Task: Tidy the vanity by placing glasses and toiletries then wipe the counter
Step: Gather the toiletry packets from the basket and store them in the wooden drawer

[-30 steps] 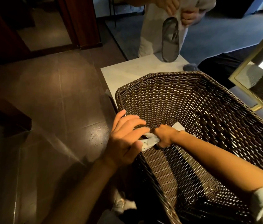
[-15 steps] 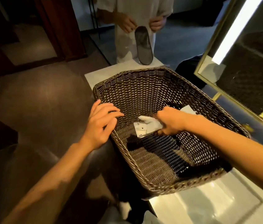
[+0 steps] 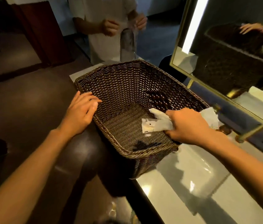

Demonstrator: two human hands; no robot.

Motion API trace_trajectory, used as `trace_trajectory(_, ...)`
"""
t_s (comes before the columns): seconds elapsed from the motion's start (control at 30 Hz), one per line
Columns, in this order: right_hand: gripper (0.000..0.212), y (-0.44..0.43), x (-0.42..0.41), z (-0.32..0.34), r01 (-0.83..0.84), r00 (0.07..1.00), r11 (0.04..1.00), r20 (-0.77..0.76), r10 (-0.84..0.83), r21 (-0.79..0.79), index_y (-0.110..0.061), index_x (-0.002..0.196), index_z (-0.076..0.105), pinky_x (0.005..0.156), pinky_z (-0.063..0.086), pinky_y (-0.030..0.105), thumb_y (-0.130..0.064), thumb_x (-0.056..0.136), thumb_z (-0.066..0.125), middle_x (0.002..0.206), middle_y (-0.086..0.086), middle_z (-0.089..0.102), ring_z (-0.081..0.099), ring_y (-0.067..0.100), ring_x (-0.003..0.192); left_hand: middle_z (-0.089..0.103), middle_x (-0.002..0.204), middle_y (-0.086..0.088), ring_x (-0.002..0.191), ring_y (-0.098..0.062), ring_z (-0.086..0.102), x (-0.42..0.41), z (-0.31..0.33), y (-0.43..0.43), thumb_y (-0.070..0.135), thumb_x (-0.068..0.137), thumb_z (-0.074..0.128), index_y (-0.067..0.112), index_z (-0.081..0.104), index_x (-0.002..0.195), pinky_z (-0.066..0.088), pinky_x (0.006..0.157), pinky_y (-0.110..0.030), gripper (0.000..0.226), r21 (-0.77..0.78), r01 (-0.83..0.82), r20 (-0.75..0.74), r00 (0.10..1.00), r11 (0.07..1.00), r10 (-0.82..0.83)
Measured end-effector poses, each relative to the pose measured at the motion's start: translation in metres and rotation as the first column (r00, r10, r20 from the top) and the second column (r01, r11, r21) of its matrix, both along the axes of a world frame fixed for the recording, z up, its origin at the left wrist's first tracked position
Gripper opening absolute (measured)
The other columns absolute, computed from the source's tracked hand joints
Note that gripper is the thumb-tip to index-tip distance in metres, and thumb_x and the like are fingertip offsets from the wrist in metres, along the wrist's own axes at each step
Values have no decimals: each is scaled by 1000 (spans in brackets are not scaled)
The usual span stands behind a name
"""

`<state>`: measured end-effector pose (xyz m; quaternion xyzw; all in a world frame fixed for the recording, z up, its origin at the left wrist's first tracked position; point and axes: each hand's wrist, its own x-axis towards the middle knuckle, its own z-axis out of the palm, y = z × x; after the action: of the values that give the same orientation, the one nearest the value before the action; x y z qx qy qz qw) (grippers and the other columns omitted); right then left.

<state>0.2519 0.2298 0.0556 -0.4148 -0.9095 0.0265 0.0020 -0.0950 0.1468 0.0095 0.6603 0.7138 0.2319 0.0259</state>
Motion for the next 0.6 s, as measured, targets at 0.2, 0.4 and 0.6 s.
trace_trajectory(0.2, 25, -12, 0, -12, 107, 981, 986, -174, -83, 131, -20, 91, 57, 56, 39, 31, -37, 75, 67, 80, 2, 69, 66, 30, 75, 55, 147, 4, 140, -16, 48, 119, 32, -58, 63, 91, 43, 26, 62, 135, 21, 125, -52, 60, 39, 131, 8, 991, 991, -132)
trace_trajectory(0.4, 24, -26, 1, -12, 253, 930, 962, -299, -212, 107, -16, 97, 58, 68, 50, 37, -24, 77, 70, 93, 7, 69, 65, 31, 88, 6, 169, -12, 156, -32, 12, 210, 10, -96, 59, 95, 41, 15, 0, 161, 12, 125, -55, 90, -152, 289, -312, 894, 945, -323)
trace_trajectory(0.6, 26, -41, -7, -17, 383, 868, 912, -394, -301, 146, -11, 100, 60, 69, 49, 37, -20, 79, 72, 97, 10, 70, 64, 33, 90, 8, 169, -15, 153, -33, 22, 205, -6, -103, 55, 91, 53, 12, 1, 161, 32, 115, -55, 97, -140, 270, -349, 887, 953, -302)
